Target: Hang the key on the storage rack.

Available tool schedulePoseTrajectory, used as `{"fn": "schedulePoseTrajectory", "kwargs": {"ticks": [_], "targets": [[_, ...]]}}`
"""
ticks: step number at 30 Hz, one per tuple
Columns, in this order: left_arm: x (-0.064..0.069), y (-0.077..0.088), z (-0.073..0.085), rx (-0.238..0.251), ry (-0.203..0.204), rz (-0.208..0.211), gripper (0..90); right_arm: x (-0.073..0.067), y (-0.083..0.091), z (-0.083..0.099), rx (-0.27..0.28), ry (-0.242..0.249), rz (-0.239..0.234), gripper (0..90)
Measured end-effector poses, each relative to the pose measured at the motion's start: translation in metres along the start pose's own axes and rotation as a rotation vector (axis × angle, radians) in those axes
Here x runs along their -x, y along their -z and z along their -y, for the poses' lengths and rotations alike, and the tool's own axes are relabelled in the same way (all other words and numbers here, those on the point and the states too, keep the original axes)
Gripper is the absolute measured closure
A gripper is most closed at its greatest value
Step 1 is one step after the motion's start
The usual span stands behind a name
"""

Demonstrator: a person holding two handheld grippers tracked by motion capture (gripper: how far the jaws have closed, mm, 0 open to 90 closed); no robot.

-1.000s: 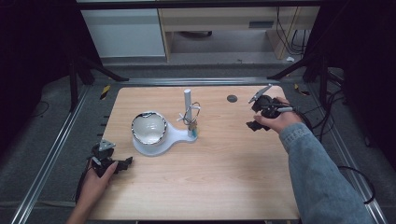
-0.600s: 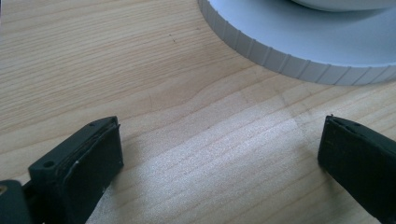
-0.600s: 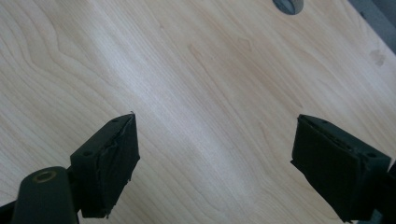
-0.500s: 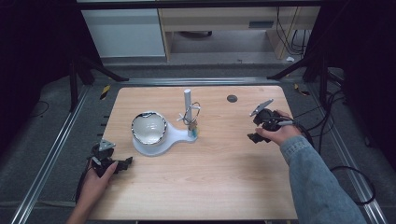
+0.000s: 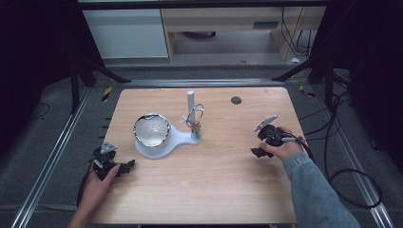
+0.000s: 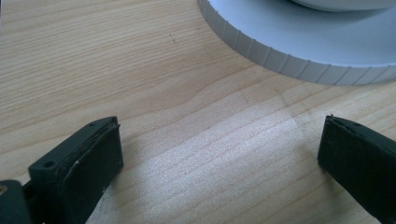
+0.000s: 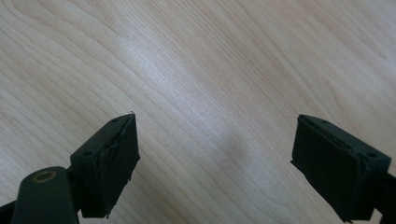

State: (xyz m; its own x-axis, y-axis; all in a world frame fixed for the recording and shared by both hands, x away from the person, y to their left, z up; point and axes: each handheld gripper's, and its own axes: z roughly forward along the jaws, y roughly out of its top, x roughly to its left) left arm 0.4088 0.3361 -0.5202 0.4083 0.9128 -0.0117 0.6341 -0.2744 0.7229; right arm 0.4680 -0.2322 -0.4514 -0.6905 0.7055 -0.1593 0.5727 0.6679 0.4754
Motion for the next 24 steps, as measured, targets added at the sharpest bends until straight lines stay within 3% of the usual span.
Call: {"fn": "schedulePoseTrajectory", "kwargs": {"ticks": [18, 24], "targets": [[0.0, 0.0, 0.0, 0.0, 0.001, 0.0, 0.0, 0.015, -0.028, 0.026, 0.076, -0.153, 0.03, 12.1], [0.0, 0.0, 0.0, 0.001, 0.001, 0.0, 0.0, 0.018, -0.035, 0.032, 0.149, -0.228, 0.004, 8.4]]}}
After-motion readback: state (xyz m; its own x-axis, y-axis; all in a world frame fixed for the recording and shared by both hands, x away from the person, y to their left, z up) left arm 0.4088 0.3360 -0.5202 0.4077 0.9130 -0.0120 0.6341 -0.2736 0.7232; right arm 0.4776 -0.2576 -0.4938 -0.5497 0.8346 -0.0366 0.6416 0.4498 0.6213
